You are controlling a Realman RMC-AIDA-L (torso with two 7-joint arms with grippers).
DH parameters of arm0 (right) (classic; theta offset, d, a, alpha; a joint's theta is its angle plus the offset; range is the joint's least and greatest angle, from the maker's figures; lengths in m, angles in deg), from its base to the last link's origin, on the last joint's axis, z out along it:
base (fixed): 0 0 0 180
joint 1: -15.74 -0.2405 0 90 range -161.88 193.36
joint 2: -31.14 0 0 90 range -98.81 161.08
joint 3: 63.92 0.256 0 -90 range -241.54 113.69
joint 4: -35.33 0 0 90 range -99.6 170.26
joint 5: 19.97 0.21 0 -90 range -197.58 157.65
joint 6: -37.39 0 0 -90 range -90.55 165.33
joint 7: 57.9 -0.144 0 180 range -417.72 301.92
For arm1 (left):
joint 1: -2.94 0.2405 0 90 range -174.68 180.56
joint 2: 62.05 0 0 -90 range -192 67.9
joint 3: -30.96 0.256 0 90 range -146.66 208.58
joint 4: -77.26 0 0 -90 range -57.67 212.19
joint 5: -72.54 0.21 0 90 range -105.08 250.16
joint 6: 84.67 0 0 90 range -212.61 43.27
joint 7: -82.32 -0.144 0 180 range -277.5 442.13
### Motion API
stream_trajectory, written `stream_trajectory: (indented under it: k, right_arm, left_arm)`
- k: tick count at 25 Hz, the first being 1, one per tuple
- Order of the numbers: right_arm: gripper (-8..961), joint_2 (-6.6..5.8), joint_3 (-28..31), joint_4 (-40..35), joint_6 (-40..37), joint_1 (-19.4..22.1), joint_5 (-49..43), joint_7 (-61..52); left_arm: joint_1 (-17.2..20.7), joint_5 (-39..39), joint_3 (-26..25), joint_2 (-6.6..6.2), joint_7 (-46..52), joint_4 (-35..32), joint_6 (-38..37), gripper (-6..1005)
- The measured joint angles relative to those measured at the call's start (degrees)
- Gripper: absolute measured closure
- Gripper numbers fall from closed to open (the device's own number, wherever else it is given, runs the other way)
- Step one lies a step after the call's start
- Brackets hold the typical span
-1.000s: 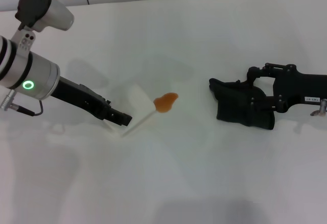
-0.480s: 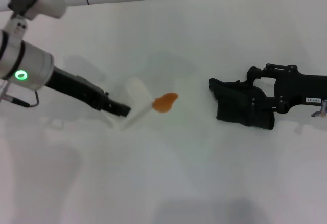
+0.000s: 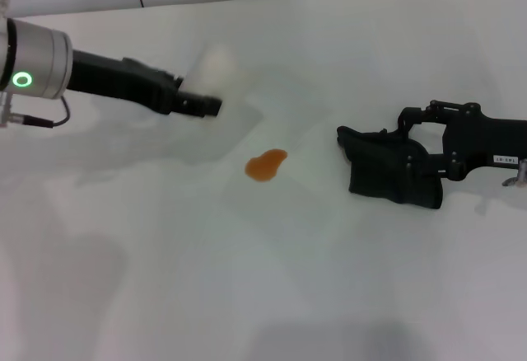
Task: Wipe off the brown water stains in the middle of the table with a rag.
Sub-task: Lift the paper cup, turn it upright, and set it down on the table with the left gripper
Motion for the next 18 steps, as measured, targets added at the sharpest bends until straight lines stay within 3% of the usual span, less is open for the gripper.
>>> stream_trajectory:
  k: [8,18]
  right_arm:
    - [127,0.04,0.0,0.0,0.1,0.3,1.6,0.1]
    - [126,0.09,-0.1,0.0,0.2,0.4,2.1,0.1]
  left_arm:
    - [7.8,-11.7,0.0,0.19,-7.1,-3.5,-3.3,338]
    - [21.9,-29.3,0.0,0.03,-15.4,-9.8,-4.2,338]
